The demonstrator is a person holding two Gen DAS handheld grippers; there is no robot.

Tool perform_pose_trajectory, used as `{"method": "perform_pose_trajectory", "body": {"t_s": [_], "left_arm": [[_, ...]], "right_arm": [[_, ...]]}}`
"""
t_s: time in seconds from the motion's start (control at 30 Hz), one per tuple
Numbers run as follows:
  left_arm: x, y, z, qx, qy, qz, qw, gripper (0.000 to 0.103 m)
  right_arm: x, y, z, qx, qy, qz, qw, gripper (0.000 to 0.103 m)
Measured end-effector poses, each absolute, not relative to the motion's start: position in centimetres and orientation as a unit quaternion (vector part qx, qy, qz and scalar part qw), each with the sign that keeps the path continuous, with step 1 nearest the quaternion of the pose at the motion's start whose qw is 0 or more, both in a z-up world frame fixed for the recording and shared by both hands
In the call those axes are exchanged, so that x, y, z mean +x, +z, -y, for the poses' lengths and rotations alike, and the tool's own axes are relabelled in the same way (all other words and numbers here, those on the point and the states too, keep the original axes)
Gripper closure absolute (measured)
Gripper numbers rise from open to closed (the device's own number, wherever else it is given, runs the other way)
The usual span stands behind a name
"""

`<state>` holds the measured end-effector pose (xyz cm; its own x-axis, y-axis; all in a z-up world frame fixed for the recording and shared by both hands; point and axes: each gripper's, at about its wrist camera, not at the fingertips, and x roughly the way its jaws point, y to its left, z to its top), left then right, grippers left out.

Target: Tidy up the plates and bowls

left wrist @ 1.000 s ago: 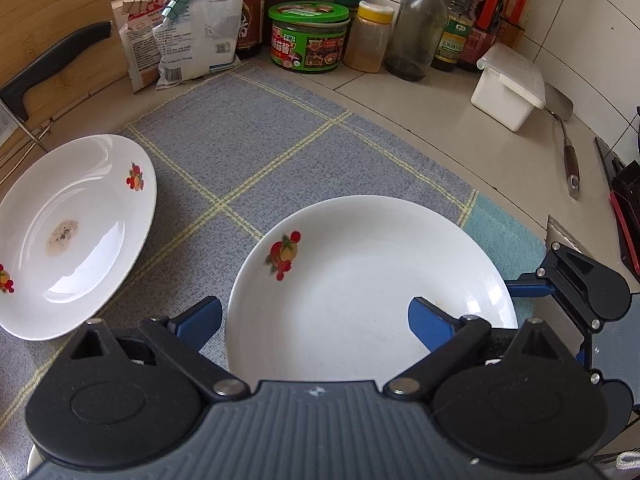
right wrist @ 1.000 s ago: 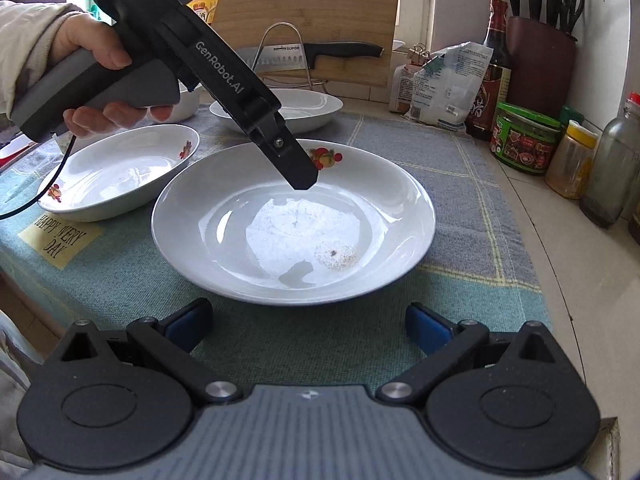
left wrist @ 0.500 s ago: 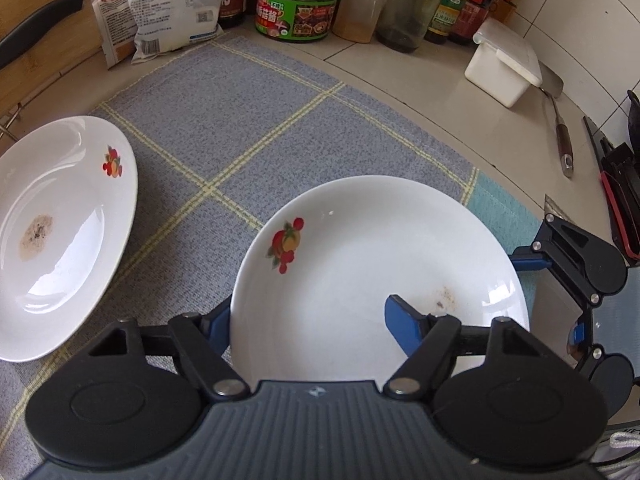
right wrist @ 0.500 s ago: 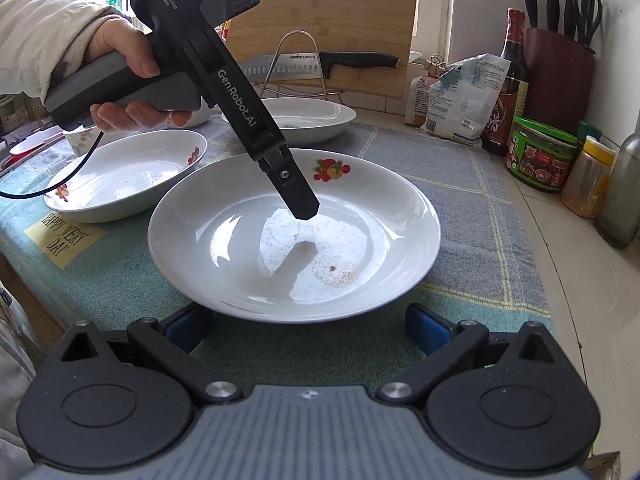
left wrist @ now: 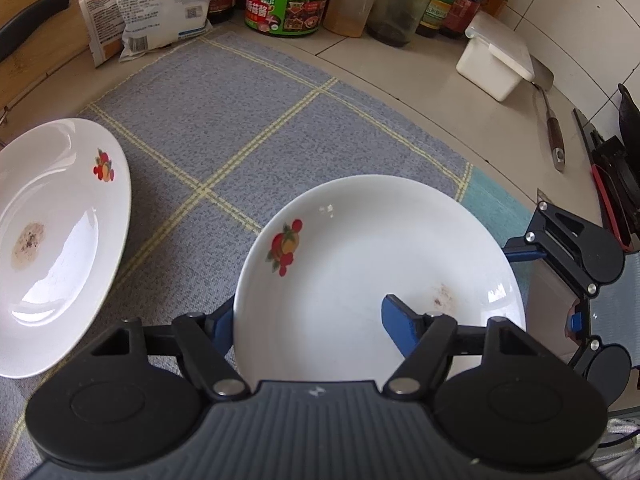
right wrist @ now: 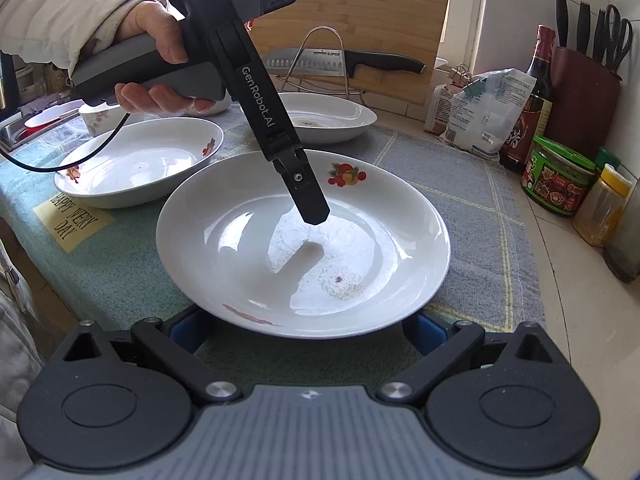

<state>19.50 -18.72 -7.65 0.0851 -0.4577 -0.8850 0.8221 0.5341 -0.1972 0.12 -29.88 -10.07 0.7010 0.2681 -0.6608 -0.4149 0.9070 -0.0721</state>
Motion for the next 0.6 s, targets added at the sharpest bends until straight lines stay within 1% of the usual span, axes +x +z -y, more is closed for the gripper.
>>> {"method": "perform_pose_trajectory", "body": {"t_s": [0.37,0.6], "left_arm": [[19.6,-7.6,18.8,0.174,-0.444,-0.512,0.714,0.031],[19.3,-6.5,19.0,0.174,-0.445,-0.505,0.719,0.031]], "right_arm": [[0.4,-9.5,29.8,-0.109,0.185,-0.349,0.912,0.002],[0.5,-8.6,30.2,-0.114,0.186,-0.349,0.911,0.002]]}}
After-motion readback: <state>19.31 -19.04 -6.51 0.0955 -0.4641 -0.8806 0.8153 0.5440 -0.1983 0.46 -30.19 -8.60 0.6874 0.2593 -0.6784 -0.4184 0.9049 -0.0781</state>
